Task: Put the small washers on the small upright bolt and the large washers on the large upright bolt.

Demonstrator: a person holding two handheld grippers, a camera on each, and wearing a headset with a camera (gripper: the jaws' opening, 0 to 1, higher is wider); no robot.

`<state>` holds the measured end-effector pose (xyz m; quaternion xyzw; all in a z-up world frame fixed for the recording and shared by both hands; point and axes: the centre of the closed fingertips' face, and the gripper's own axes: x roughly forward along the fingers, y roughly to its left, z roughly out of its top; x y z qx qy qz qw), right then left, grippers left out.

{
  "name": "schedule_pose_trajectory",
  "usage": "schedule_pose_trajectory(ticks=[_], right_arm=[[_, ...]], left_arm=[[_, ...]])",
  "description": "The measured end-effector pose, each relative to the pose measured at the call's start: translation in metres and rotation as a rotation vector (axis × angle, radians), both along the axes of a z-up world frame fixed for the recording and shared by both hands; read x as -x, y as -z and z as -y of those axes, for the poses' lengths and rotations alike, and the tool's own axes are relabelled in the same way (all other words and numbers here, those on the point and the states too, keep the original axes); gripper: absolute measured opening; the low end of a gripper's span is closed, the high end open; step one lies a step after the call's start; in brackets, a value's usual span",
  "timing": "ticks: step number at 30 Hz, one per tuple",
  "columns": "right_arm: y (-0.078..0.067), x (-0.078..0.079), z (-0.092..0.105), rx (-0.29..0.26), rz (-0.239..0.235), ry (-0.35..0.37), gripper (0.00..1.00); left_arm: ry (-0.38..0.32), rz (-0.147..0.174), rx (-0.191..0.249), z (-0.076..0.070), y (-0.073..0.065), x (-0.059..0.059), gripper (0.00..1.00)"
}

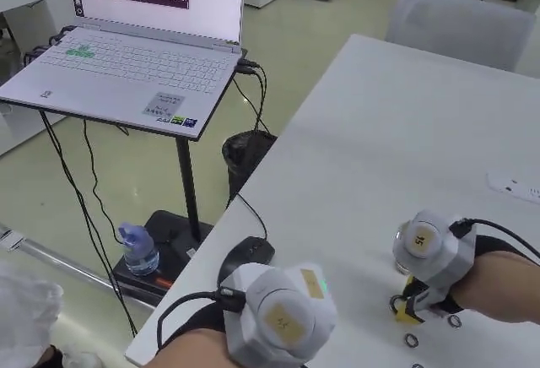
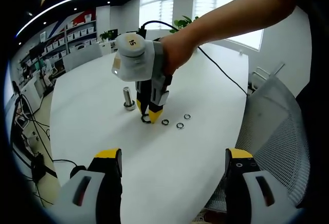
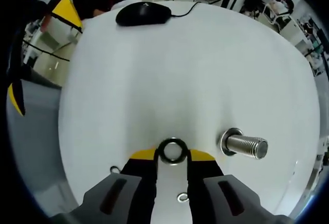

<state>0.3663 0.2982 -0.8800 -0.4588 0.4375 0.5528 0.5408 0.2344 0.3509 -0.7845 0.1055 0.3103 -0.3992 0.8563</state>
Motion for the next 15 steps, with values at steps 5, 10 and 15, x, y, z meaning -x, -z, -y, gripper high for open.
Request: schedule_pose_trajectory(ticks=[5,10,15], right_arm=[[-0.001,0.0,0.0,0.0,-0.009,-0.001,0.21],[-0.004,0.003,0.003,0.007,-0.015,-0.003,0.21],[-0.013,0.002,0.009,0.011,-0.026,0.008,0.21]], left_arm=[[0.006,-0.006,-0.007,0.0,0.002,0.001,0.81],[0.006,-0.005,-0.01,0.0,0.002,0.001,0.81],[0.0,-0.003,-0.01,-0.001,0.001,0.0,0.81]])
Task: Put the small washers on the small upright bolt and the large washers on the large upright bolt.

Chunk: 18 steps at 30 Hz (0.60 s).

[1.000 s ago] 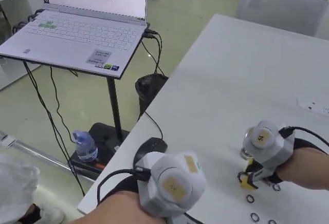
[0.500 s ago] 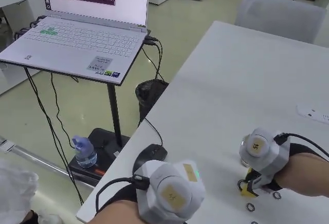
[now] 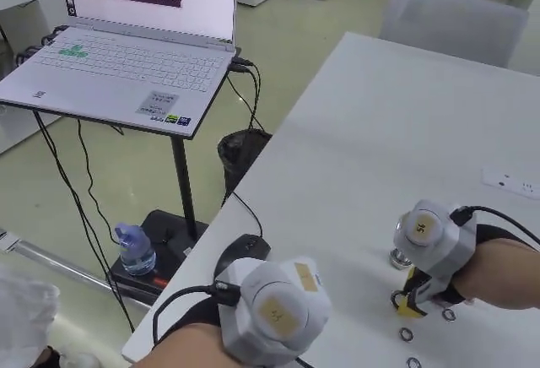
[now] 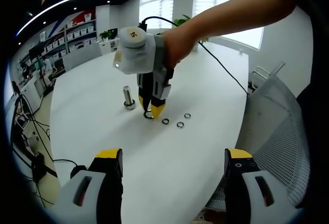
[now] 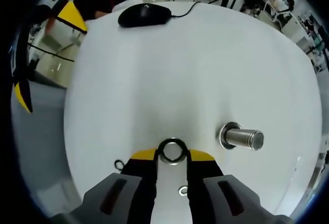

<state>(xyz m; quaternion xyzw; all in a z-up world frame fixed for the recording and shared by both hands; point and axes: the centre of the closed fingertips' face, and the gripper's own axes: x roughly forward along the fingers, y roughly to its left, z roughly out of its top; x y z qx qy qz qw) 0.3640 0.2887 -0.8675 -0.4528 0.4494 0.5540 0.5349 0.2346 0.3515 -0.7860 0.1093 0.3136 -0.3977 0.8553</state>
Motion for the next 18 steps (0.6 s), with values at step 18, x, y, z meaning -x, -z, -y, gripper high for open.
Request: schedule_pose_trajectory(ticks=[18], right_arm=[[-0.065,-0.026,0.009,-0.027,0.028,0.046,0.21]], left_arm=[[-0.016,0.007,0.028,0.006,-0.003,-0.006,0.84]])
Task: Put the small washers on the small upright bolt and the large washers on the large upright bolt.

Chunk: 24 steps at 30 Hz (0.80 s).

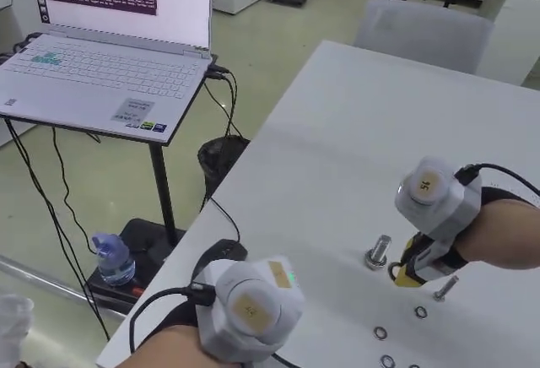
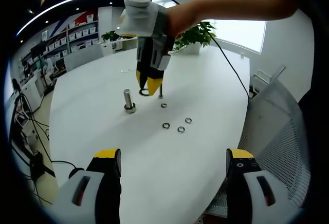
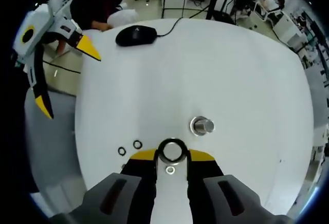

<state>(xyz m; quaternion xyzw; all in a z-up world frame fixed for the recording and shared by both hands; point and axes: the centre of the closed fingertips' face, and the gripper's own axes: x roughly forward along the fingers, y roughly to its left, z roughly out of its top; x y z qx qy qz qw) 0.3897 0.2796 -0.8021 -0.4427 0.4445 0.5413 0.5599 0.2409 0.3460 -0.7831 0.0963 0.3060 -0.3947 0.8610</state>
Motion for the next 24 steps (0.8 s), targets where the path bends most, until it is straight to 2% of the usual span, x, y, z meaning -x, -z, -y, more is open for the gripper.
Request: schedule_pose_trajectory(ticks=[9,16,19,24], right_arm=[[-0.016,-0.017,-0.008,-0.016,0.034,0.011,0.22],[-0.017,-0.027,-0.017,-0.024,0.057,0.027,0.22],[-0.015,-0.029,-0.021,-0.025,0.057,0.026,0.22],[-0.009,-0.034,-0.026,-0.016,0.055,0.027,0.22]], left_arm=[[0.001,-0.038,0.041,0.003,-0.001,0.003,0.93],[-0.011,-0.037,0.055,0.004,0.0,0.001,1.0],[0.0,-0.061,0.062,0.005,0.003,0.003,0.99],[0.015,-0.055,0.046,0.006,0.004,0.005,0.99]])
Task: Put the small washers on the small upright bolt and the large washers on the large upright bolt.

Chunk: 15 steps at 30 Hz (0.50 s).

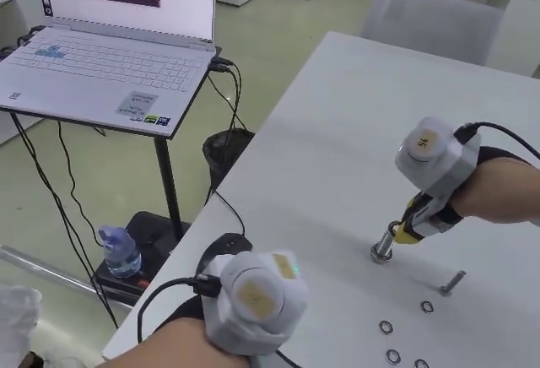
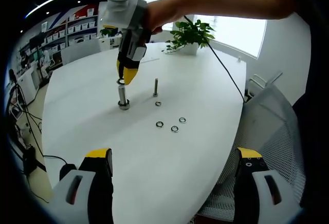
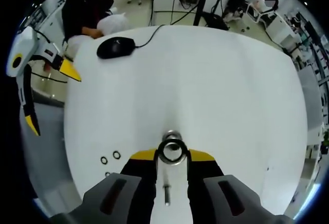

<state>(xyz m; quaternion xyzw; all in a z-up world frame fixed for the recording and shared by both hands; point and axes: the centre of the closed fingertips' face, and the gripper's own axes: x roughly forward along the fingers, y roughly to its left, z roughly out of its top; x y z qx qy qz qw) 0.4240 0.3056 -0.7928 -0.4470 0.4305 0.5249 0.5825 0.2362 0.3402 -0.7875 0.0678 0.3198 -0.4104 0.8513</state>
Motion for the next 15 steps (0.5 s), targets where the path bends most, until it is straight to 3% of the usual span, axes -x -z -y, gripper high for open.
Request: schedule_pose_trajectory(ticks=[15], right_arm=[[0.013,0.0,-0.001,0.034,-0.024,-0.01,0.22]], left_arm=[[0.004,0.008,-0.004,0.001,0.001,0.0,0.97]])
